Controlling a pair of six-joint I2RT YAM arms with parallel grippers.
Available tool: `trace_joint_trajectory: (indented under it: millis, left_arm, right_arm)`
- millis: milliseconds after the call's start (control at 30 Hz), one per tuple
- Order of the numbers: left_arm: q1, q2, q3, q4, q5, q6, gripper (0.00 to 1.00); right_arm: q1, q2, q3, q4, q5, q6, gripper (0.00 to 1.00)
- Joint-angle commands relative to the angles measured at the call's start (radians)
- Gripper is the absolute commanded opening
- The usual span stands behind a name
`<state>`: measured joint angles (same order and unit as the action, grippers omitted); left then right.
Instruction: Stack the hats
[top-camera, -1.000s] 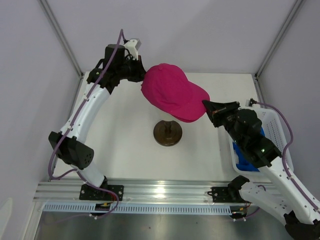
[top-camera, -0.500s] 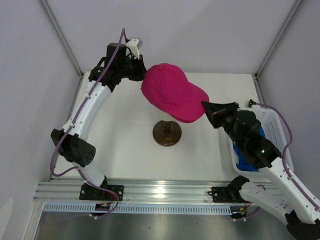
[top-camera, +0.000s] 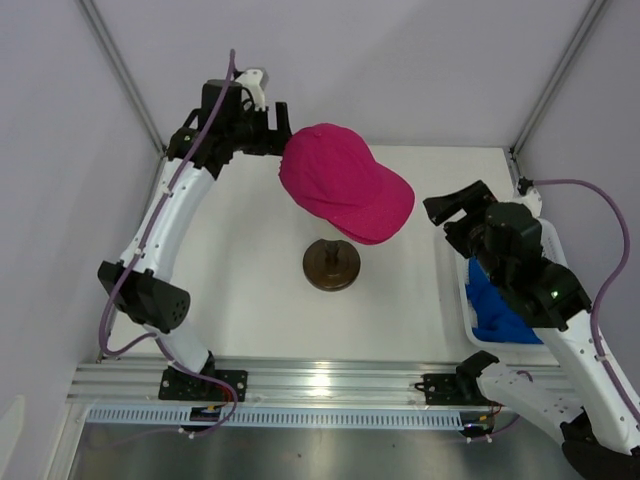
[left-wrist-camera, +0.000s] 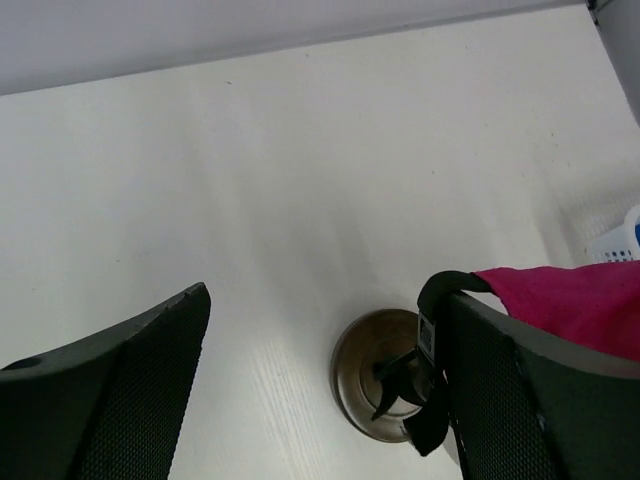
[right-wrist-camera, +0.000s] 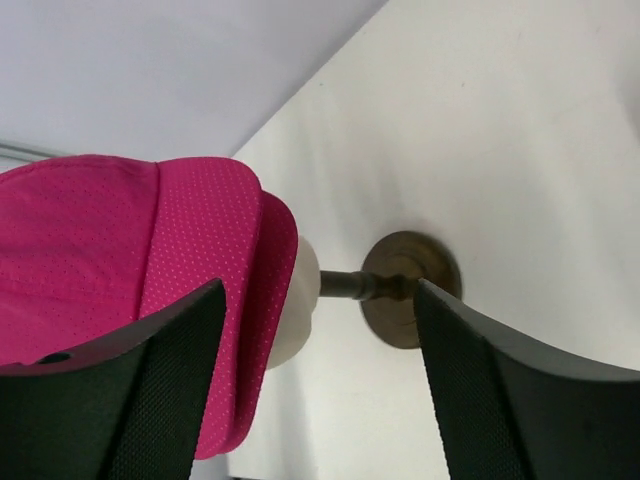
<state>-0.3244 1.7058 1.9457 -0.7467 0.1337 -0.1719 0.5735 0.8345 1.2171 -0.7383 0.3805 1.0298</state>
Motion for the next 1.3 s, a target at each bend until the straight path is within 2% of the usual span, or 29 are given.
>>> trace_joint_trajectory:
  millis: [0,33,167,267,400,500,633,700,733,833,900,1100,1267]
  left_arm:
    - [0.016,-0.081,0.114,-0.013,-0.072,-0.032,0.95]
    - [0.021,-0.089,0.143,-0.032,-0.084,-0.040,0.99]
    - [0.062,-0.124,0.234,-0.078,-0.128,-0.078,0.99]
    - [0.088,-0.158,0.234,-0.077,-0.128,-0.110,0.99]
    - [0.136,-0.256,0.170,-0.056,-0.114,-0.138,1.00]
    - [0.180,-0.316,0.110,-0.020,-0.069,-0.178,1.00]
    - [0.193,-0.391,0.026,-0.037,-0.124,-0.175,0.99]
    - [0.193,-0.452,-0.042,-0.016,-0.117,-0.172,1.00]
    - [0.193,-0.494,-0.182,0.044,-0.102,-0.169,1.00]
    - [0.193,-0.655,-0.359,0.125,-0.074,-0.167,1.00]
    - [0.193,-0.750,-0.488,0.130,-0.098,-0.173,0.99]
    - [0.193,-0.893,-0.691,0.130,-0.063,-0.169,1.00]
    - [0.193,-0.914,-0.777,0.110,-0.028,-0.138,1.00]
  right_arm:
    - [-0.033,0.038,0.135,-0.009,0.012,-0.204,0.79]
    - [-0.053,0.057,0.163,-0.007,-0.001,-0.246,0.80]
    - [-0.083,0.162,0.309,-0.029,-0.084,-0.404,0.88]
    - [-0.116,0.233,0.387,-0.036,-0.141,-0.494,0.93]
    - [-0.201,0.268,0.433,-0.012,-0.163,-0.566,1.00]
    - [-0.286,0.308,0.489,-0.027,-0.211,-0.594,1.00]
    - [-0.423,0.368,0.545,-0.079,-0.247,-0.613,0.99]
    - [-0.492,0.391,0.516,-0.079,-0.270,-0.603,0.99]
    - [-0.574,0.400,0.503,-0.081,-0.303,-0.599,0.99]
    - [-0.766,0.448,0.435,-0.107,-0.500,-0.541,0.99]
    - [-0.814,0.465,0.385,-0.130,-0.554,-0.518,0.99]
    - [-0.839,0.361,0.119,-0.167,-0.358,-0.563,1.00]
    - [-0.900,0.268,-0.049,-0.190,-0.261,-0.614,1.00]
